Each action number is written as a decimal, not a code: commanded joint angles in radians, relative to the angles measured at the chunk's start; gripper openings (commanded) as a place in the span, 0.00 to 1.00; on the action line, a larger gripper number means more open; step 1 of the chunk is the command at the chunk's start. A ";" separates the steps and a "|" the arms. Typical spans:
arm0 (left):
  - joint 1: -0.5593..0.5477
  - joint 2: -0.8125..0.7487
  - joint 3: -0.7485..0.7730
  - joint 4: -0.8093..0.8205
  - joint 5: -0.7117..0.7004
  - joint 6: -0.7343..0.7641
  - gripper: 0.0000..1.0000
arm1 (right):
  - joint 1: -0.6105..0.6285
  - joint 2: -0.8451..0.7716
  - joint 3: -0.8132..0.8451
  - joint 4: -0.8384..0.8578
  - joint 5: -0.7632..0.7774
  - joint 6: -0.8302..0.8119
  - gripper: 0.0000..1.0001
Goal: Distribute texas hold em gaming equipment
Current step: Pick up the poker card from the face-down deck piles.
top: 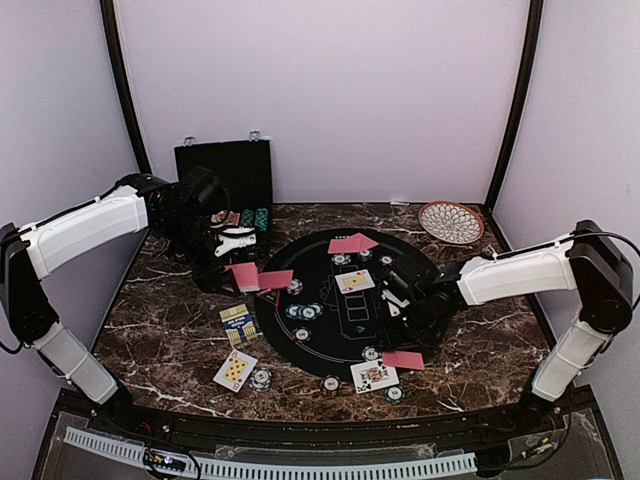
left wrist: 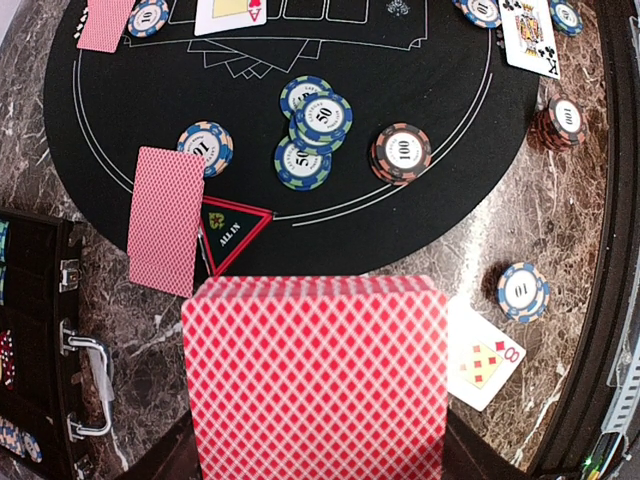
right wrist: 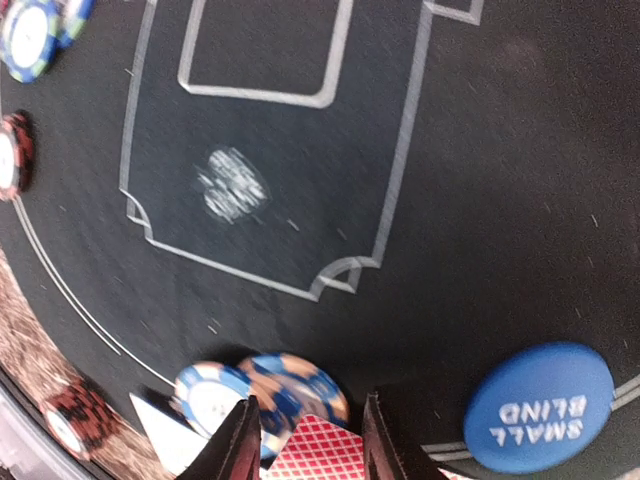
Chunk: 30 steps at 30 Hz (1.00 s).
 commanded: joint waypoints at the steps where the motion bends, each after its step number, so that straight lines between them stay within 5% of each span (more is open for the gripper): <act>1: 0.005 -0.036 0.001 -0.006 0.026 0.004 0.00 | 0.008 -0.029 0.066 -0.122 0.026 0.008 0.37; 9: 0.006 -0.037 0.008 -0.007 0.040 -0.001 0.00 | 0.008 -0.006 0.257 -0.164 0.042 -0.015 0.44; 13: 0.006 -0.038 0.014 -0.003 0.043 -0.003 0.00 | 0.008 0.012 0.320 -0.112 -0.025 -0.007 0.57; 20: 0.006 -0.025 0.030 0.016 0.064 -0.022 0.00 | -0.009 0.073 0.335 0.189 -0.317 0.135 0.75; 30: 0.004 -0.020 0.025 0.037 0.078 -0.029 0.00 | -0.034 0.175 0.343 0.620 -0.580 0.400 0.81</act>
